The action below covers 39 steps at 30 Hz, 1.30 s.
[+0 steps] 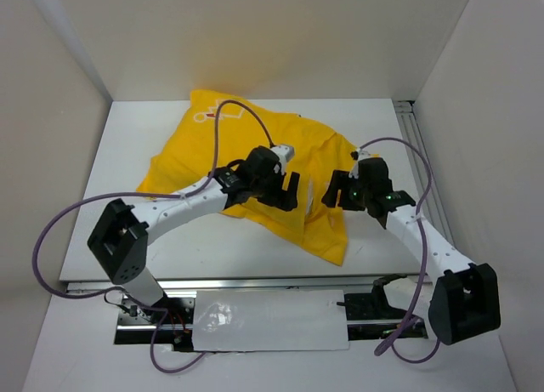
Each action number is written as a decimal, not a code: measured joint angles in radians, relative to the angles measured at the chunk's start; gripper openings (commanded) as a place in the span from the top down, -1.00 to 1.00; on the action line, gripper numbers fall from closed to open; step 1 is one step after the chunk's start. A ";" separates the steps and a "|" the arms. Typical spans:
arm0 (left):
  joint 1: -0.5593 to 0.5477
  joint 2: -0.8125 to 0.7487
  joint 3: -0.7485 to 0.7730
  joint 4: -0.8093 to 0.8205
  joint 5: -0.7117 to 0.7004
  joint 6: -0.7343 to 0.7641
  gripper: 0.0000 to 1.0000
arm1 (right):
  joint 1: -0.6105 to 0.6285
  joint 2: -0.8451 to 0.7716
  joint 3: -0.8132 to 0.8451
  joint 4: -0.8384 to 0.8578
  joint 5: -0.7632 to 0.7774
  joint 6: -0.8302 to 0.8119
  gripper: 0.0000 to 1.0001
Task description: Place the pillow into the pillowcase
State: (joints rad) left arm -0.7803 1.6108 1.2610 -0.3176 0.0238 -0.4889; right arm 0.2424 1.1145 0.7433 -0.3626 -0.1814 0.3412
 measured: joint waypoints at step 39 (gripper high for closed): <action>0.060 0.608 0.565 -0.132 -0.032 -0.253 0.44 | -0.009 -0.129 0.075 0.030 -0.314 -0.076 1.00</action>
State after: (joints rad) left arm -0.7208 2.2192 1.8259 -0.4500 -0.0082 -0.7414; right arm 0.2333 0.9852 0.8181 -0.3328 -0.4950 0.2649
